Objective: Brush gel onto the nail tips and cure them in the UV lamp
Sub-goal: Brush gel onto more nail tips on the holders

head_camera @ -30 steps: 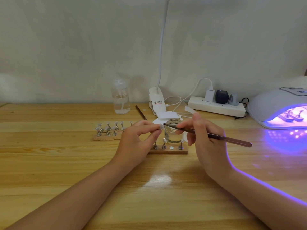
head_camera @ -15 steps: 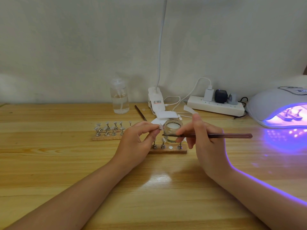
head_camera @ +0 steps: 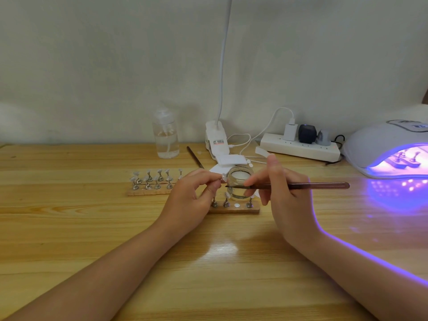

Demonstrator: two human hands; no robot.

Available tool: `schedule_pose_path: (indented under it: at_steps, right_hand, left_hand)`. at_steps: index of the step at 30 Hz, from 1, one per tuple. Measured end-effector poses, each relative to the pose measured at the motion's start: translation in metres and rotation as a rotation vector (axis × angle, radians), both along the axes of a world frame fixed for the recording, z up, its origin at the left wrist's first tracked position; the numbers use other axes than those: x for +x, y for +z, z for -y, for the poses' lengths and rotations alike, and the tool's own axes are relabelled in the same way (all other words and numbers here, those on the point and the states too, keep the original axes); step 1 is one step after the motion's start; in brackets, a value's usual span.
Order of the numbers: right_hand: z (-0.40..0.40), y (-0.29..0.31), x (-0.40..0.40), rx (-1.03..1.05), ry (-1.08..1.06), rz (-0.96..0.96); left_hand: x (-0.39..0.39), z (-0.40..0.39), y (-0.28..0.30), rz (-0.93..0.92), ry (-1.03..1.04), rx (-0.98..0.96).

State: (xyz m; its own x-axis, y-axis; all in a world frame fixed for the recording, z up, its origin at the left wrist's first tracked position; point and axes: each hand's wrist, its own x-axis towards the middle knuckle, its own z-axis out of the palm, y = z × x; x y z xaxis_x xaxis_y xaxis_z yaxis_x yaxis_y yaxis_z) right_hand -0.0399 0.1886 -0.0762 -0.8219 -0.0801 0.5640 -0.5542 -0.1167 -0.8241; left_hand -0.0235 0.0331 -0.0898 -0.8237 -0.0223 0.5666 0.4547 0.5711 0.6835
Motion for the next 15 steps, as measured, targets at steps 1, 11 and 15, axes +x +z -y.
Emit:
schedule_pose_path:
  at_steps: [1,11,15]
  right_hand:
    - [-0.0004,0.0003,-0.0001,-0.005,-0.004,0.005]
    - [0.0021,0.0044,-0.0014,0.07,-0.006,0.024]
    - [-0.002,0.0043,-0.0019,0.052,-0.024,0.003]
  left_hand:
    - [-0.0002,0.0,0.0,0.006,0.001,0.002]
    - [-0.0005,0.0,-0.0008,0.001,0.04,-0.046]
    - [-0.0005,-0.0002,-0.0011,0.02,0.057,-0.035]
